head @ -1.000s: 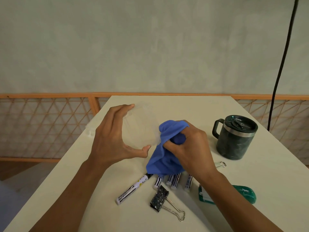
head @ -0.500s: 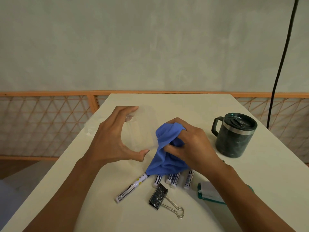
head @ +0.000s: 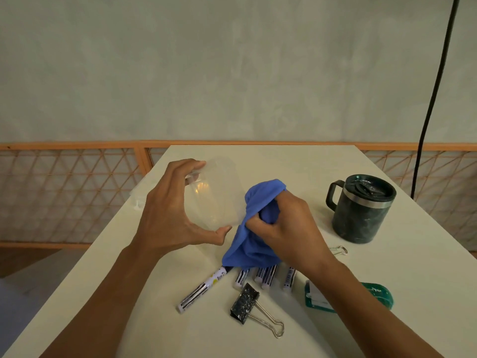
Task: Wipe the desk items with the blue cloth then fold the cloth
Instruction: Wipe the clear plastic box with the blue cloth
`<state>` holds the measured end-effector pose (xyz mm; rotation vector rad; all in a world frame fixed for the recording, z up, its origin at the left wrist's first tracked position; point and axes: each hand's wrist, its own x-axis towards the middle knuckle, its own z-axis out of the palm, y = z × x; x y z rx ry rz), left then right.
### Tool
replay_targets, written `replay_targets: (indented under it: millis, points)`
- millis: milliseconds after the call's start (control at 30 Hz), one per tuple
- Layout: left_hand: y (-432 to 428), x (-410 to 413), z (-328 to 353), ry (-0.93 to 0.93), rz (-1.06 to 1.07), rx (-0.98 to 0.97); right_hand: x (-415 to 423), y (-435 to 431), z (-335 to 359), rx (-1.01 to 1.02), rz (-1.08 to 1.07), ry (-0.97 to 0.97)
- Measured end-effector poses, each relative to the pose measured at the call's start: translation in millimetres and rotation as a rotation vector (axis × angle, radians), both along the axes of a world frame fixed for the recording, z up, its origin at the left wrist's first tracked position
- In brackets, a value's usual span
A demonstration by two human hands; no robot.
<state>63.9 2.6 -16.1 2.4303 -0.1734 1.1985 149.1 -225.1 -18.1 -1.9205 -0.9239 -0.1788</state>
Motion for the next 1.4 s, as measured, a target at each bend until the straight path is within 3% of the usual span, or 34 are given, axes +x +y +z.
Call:
replay_targets:
  millis: [100,267,600,867,1033,1233,1400]
  points:
    - [-5,2,-1,-0.057,0.028,0.003,-6,0,3,0.17,-0.028,0.139]
    - [-7,3,-3,-0.079,0.056,0.008,-5,0,2,0.226,-0.022,0.271]
    - [-5,3,-3,-0.052,0.024,0.025,-10,-2,5,0.175,-0.027,0.071]
    - [-3,5,-3,-0.037,0.005,-0.165,-9,0,6,0.341,0.099,0.358]
    - [-4,5,-4,0.038,-0.048,-0.201,-10,1,5,0.414,0.095,0.33]
    - [1,5,-3,0.058,-0.025,-0.243,-8,-5,7,0.294,0.142,0.166]
    - [3,3,-1,0.131,-0.103,-0.255,-3,-9,13,0.375,0.044,0.347]
